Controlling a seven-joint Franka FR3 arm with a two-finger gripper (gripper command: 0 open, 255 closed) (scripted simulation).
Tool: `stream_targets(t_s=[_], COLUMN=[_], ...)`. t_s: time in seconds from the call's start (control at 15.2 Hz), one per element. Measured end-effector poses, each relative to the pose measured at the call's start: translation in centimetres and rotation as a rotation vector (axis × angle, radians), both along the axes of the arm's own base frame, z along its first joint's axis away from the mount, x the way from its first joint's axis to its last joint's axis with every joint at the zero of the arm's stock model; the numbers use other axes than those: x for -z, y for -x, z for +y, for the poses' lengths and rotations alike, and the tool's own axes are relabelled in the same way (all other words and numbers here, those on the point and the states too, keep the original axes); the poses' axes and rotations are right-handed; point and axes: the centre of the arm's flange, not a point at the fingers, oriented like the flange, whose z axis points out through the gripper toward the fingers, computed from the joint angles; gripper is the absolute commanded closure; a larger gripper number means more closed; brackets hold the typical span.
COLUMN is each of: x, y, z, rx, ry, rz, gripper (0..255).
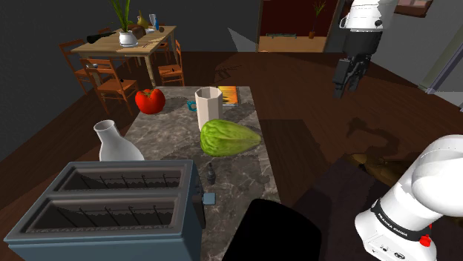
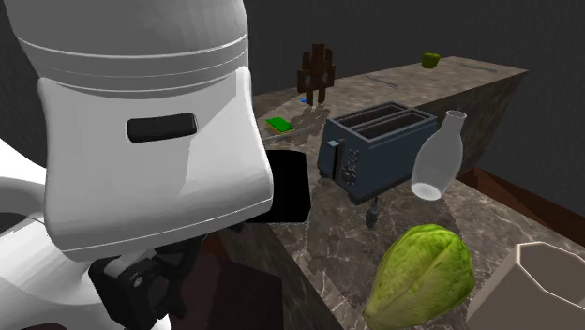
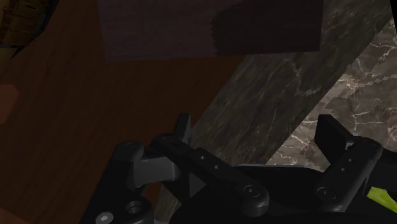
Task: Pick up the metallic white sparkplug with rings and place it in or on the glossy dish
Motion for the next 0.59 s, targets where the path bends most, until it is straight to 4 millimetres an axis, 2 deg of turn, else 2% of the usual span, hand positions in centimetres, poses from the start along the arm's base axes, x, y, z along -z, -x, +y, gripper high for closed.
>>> stream_targets(t_s=[0.07,0.2,0.59], x=[0.0,0.4,3.4], y=[0.0,-0.7,-4.7], z=[0.0,1.4,7.6], rx=[0.0,-0.002,-0.013], ry=[0.0,0.0,0.001], rz=[0.0,0.007,0.039], gripper=[0,0,0])
